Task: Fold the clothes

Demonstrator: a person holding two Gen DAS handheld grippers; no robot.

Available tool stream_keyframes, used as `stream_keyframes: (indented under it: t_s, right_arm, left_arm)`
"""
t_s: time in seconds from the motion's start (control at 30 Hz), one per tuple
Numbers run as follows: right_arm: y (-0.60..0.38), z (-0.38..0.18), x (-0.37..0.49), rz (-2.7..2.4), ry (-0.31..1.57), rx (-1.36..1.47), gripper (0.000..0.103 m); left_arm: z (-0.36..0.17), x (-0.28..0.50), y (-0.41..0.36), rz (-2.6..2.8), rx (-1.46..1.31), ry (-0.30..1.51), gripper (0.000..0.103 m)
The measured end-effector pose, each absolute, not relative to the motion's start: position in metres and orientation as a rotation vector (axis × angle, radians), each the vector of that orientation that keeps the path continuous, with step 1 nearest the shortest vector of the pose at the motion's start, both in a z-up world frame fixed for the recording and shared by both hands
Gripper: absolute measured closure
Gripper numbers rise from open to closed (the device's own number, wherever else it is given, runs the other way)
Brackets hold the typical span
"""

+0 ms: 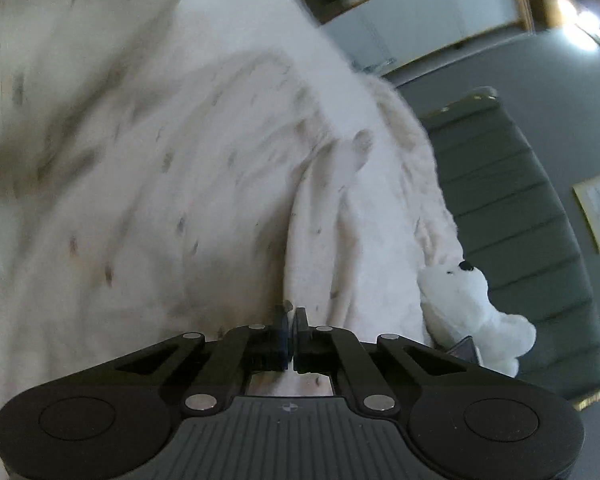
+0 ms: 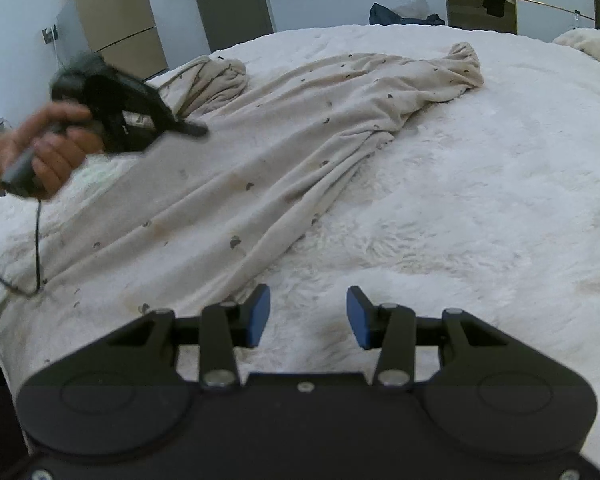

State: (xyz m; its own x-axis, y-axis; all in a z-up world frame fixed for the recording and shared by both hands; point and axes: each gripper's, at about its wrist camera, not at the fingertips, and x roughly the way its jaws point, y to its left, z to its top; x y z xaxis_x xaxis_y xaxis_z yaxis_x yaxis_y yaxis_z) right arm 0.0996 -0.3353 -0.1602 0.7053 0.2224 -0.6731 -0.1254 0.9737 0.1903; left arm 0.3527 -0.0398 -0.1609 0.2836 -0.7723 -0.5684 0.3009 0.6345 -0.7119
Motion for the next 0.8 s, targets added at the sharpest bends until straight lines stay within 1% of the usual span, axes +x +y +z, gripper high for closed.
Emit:
stream_keyframes:
  t_s: [0.03, 0.1, 0.17, 0.2, 0.3, 0.37, 0.43, 0.47, 0.53, 0.57, 0.6, 0.73, 0.8]
  right_arm:
    - [-0.334, -0.162, 0.098, 0.189, 0.763, 0.129, 0.061]
    - [-0.332, -0.164, 0.095, 0.185, 0.76, 0.125, 0.061]
    - [-0.329, -0.164, 0.093, 0.18, 0.769, 0.122, 0.061]
    - [-0.328, -0.162, 0.093, 0.174, 0.771, 0.116, 0.061]
    - [-0.322, -0.147, 0.094, 0.146, 0.765, 0.102, 0.06]
    - [-0.311, -0.125, 0.112, 0.136, 0.771, 0.132, 0.056]
    - [-0.299, -0.112, 0.134, 0.142, 0.782, 0.167, 0.049]
    - [-0.289, -0.103, 0.152, 0.14, 0.789, 0.182, 0.049]
    - [-0.272, -0.095, 0.182, 0.126, 0.806, 0.19, 0.048]
    - [-0.255, -0.092, 0.215, 0.104, 0.832, 0.207, 0.048]
    - [-0.253, -0.092, 0.223, 0.098, 0.84, 0.213, 0.048]
    - [-0.228, -0.112, 0.31, -0.001, 0.941, 0.346, 0.053]
    - [-0.22, -0.126, 0.34, -0.059, 0.988, 0.376, 0.055]
  left_arm:
    - [-0.159, 0.348, -0.037, -0.719, -0.495, 1.039, 0.101]
    - [-0.169, 0.341, -0.033, -0.664, -0.449, 1.079, 0.098]
    - [-0.188, 0.338, -0.029, -0.705, -0.455, 1.141, 0.074]
    - [-0.198, 0.334, -0.025, -0.726, -0.453, 1.166, 0.071]
    - [-0.219, 0.32, -0.006, -0.811, -0.481, 1.181, 0.071]
    - [-0.229, 0.31, 0.009, -0.847, -0.509, 1.195, 0.073]
    - [-0.221, 0.311, 0.007, -0.843, -0.437, 1.182, 0.076]
    - [-0.217, 0.31, 0.006, -0.841, -0.398, 1.168, 0.075]
    - [-0.21, 0.305, 0.01, -0.829, -0.326, 1.146, 0.075]
    - [-0.207, 0.303, 0.011, -0.822, -0.291, 1.134, 0.075]
    - [-0.206, 0.3, 0.015, -0.821, -0.265, 1.132, 0.075]
    - [-0.209, 0.296, 0.028, -0.839, -0.264, 1.133, 0.076]
    - [-0.206, 0.292, 0.028, -0.842, -0.23, 1.115, 0.095]
